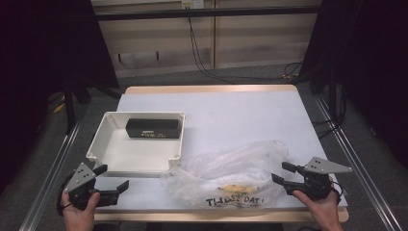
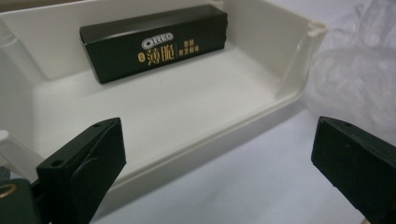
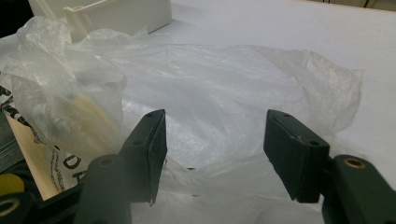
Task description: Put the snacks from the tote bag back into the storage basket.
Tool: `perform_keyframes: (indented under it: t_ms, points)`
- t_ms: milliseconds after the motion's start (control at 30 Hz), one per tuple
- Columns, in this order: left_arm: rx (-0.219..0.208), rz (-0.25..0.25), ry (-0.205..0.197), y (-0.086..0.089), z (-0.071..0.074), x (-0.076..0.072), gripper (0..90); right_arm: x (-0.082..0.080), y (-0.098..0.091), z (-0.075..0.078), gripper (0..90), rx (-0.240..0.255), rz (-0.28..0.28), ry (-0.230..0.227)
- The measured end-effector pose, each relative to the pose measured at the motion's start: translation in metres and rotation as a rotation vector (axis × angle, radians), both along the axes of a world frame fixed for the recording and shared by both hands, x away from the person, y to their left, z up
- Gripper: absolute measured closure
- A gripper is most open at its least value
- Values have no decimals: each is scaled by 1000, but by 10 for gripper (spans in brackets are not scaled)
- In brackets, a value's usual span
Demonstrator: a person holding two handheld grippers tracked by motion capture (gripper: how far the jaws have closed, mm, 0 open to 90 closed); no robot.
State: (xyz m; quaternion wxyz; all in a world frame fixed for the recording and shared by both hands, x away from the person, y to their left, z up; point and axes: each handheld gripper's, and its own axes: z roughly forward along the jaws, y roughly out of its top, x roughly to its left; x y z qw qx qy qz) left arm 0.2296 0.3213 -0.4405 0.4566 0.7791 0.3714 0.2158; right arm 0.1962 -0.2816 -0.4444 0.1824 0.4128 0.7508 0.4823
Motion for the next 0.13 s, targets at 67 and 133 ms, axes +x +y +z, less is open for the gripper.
perform_keyframes:
  t_ms: [67,133]
  points:
    - [-5,-6,3,0,-1,-2,29,-1,-2,0,382,5,-6,-7]
    - [10,-7,-1,1,-1,-2,29,-1,-2,1,365,4,-19,-7]
